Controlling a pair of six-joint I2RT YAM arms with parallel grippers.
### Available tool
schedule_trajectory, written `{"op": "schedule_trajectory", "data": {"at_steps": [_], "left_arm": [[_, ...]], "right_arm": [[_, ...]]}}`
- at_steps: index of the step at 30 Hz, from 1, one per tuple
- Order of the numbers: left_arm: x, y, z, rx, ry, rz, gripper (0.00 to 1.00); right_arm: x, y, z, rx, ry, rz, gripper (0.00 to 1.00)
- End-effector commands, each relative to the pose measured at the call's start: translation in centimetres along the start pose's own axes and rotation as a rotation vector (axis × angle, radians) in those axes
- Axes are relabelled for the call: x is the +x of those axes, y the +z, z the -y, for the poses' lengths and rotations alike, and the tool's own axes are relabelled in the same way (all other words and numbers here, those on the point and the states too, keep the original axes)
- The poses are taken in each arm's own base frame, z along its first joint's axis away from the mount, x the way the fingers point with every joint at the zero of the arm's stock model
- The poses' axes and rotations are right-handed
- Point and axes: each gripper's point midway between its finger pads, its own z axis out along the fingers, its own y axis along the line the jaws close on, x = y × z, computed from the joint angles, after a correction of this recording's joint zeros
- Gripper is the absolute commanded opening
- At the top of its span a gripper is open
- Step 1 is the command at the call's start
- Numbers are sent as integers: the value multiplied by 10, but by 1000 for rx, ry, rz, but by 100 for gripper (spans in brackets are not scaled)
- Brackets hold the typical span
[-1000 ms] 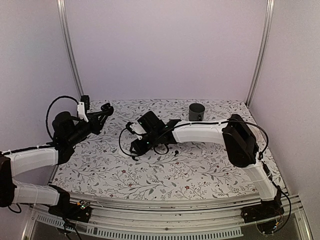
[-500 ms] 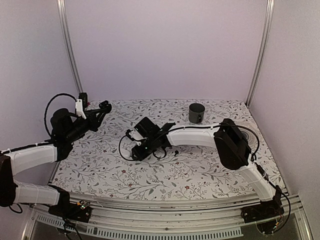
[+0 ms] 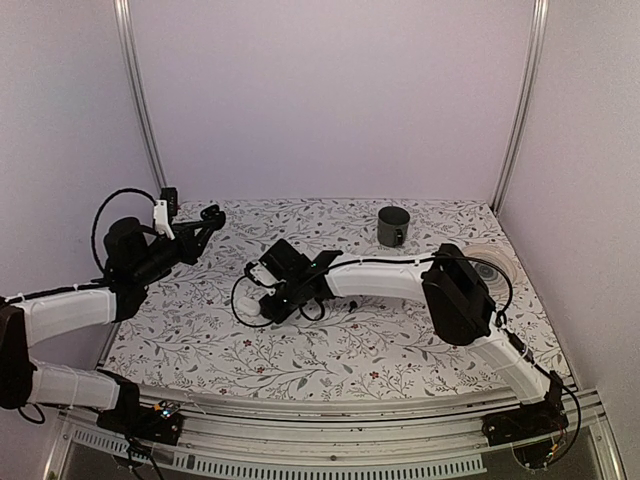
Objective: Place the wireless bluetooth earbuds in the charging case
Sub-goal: Pick up the right earbud from the center of the board.
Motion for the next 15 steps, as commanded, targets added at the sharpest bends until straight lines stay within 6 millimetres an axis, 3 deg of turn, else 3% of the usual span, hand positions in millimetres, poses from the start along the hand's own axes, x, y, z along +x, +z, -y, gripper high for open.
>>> {"op": "schedule_trajectory", "data": {"at_steps": [1,8,15], "left_arm": [[-14,2,0,7,1,35,0],[-12,4,0,12,-9,33,0],[4,11,4,64,-29,-11,0]], "right_arm": [[25,11,-3,68,-48,-76,30],[27,8,-4,67,-42,-74,20],[42,-20,17,53,63,-64,9]]}}
